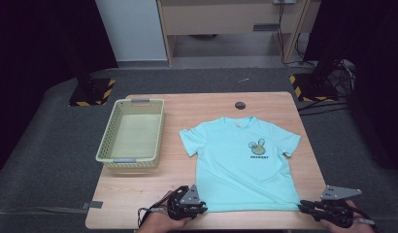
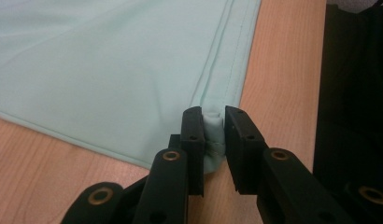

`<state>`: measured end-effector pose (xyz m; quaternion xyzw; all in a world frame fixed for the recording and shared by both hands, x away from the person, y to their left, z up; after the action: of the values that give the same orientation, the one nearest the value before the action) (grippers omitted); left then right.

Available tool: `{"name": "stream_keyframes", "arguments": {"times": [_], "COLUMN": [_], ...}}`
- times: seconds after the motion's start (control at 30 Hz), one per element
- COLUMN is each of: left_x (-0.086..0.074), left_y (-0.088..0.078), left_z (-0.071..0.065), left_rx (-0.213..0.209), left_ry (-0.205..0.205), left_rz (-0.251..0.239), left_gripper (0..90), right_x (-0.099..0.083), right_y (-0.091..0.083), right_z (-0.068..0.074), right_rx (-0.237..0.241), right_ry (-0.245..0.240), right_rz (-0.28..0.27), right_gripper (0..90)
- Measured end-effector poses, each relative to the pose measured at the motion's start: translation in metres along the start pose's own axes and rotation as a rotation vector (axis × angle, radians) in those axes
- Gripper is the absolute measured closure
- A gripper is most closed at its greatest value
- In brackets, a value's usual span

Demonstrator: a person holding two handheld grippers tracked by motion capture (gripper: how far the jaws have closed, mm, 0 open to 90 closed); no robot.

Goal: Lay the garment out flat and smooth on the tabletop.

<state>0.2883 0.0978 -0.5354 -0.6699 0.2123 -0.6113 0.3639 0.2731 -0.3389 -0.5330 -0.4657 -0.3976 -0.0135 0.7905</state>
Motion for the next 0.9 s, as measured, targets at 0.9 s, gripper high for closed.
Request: {"name": "stream_keyframes", "arguments": {"times": [0.9], "left_x": [-0.007], "left_y": [-0.005], "left_z": [-0.012], "left_rx": [-0.09], "left_ry": [0.002], "left_rz": [0.0], "left_gripper": [72.1], "right_x": [-0.013], "right_y": [-0.001], "right_z": [0.021], "right_rx": [0.066], "right_ry": [-0.124], "right_rz": [0.086], "right_gripper": [66.3]}}
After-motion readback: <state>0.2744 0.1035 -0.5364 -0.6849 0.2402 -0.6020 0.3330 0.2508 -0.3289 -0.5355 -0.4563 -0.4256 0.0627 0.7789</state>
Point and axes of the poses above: each handheld gripper's, and its own axes: y roughly forward along the jaws, x roughly out of its top, z roughly to its left, the point moved 3 cm from there along y, roughly forward along the jaws, and after that the axes turned 6 degrees about y, right-handed, at the moved point
